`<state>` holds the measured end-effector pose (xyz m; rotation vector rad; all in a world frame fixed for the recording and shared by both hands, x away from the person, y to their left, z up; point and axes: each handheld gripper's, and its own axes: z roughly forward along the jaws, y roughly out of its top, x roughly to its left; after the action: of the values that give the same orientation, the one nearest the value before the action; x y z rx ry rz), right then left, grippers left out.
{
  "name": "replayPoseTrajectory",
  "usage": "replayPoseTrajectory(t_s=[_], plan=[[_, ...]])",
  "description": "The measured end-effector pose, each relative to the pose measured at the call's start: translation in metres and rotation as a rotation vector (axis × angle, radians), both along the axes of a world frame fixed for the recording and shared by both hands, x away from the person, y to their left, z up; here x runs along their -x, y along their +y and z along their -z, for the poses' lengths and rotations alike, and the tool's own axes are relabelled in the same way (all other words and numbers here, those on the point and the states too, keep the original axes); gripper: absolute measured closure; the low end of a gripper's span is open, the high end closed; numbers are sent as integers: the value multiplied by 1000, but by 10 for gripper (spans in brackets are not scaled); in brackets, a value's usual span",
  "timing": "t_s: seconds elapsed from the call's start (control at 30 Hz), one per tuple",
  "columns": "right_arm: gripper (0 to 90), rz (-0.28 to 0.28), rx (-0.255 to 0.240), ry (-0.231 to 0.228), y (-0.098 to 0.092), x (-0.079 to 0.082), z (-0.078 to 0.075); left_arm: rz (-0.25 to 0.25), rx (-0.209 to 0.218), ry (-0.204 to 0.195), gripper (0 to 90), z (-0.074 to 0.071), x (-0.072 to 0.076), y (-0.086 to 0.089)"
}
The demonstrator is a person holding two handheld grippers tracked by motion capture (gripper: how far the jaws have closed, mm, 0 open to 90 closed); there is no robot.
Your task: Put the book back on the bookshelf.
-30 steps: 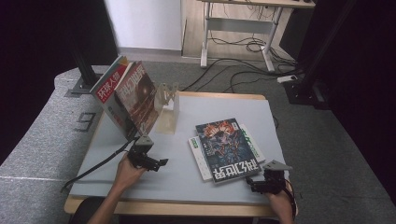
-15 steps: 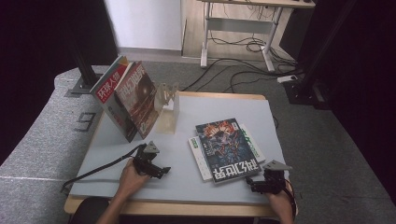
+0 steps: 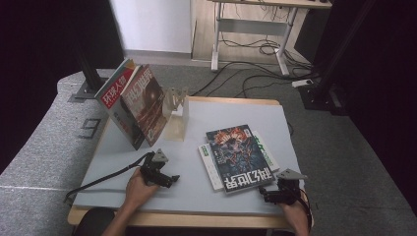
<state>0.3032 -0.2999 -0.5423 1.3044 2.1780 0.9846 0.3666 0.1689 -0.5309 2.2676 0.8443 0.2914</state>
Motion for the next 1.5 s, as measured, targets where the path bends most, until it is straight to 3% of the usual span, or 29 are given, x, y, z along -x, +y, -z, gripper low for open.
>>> replayPoseTrajectory(t_s=[0.2,0.3,0.4,0.53,0.77,0.93,1.03,1.07,1.17,1.2,1.3,1.5], plan=[[14,15,25,47,-1,2,-9,0,-3,-2,32,0,0,0],[13,21,5,33,-4,6,-15,0,-2,-2,31,0,0,0],[12,45,-50,13,-13,10,-28,2,0,3,26,0,0,0],[13,52,-57,4,-12,10,-34,10,8,13,9,0,-1,0],[35,39,-26,9,1,6,-35,29,17,24,0,-1,-2,1],[48,26,-14,9,10,4,-34,50,73,47,0,-3,-4,1],[50,19,-7,14,12,4,-32,48,95,45,0,-6,-4,2],[53,13,-3,16,15,3,-31,46,120,41,0,-9,-5,2],[56,10,1,12,18,3,-30,52,84,22,0,-13,-6,-4],[59,5,6,8,21,2,-30,90,38,-1,0,-17,-6,-14],[60,0,11,1,23,3,-29,117,3,-15,0,-23,-8,-30],[60,10,-4,1,21,4,-28,136,24,8,0,-28,-17,-45]])
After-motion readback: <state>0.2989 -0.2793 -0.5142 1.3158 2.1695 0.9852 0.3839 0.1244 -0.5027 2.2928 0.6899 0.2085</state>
